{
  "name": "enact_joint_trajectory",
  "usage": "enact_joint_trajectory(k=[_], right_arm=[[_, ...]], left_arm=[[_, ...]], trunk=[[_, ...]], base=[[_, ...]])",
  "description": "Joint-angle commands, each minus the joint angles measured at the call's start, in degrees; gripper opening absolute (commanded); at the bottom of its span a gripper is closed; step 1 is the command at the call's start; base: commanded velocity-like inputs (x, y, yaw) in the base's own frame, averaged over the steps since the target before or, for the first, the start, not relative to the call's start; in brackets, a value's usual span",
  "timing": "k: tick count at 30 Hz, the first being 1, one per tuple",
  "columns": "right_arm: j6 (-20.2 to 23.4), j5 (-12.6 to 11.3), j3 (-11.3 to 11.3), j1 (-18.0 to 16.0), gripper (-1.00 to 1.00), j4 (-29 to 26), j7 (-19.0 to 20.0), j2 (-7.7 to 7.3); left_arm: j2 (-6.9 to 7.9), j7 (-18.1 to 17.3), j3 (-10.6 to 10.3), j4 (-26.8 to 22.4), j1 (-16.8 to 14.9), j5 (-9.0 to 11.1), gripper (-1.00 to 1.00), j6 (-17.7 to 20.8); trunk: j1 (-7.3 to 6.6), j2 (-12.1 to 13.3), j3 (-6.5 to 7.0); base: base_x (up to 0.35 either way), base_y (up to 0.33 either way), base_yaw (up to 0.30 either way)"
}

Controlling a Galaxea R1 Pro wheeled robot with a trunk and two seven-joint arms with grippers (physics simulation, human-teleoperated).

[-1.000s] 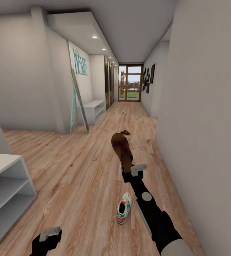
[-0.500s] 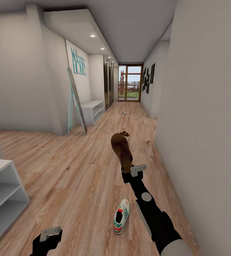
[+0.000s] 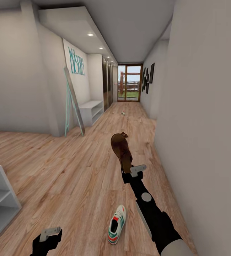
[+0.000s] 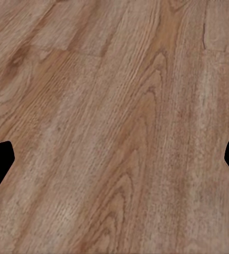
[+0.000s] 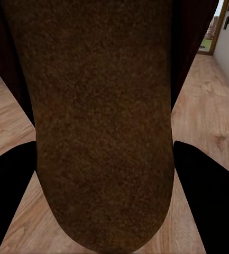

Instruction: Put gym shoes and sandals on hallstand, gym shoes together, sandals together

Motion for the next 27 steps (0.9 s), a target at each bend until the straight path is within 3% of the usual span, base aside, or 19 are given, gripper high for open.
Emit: enact_joint_trajectory(k=[1, 13, 27], right_arm=[[-0.07, 0.59, 0.07, -0.04, -1.00, 0.04, -0.33, 0.00], [-0.07, 0.59, 0.07, -0.03, -1.00, 0.01, -0.28, 0.00], [-0.07, 0.59, 0.07, -0.03, -1.00, -0.07, -0.28, 0.00]], left_arm=[[-0.01, -0.17, 0.15, 0.06, -0.04, 0.10, 1.00, -0.18], [-0.01, -0.17, 0.21, 0.06, -0.03, 0.11, 1.00, -0.19], [-0.01, -0.17, 0.13, 0.06, -0.03, 0.11, 1.00, -0.19]], trunk=[[-0.01, -0.02, -0.06], [-0.01, -0.02, -0.06], [-0.01, -0.02, -0.06]], base=[[0.011, -0.007, 0.000], [-0.067, -0.167, 0.000], [-0.027, -0.027, 0.000]])
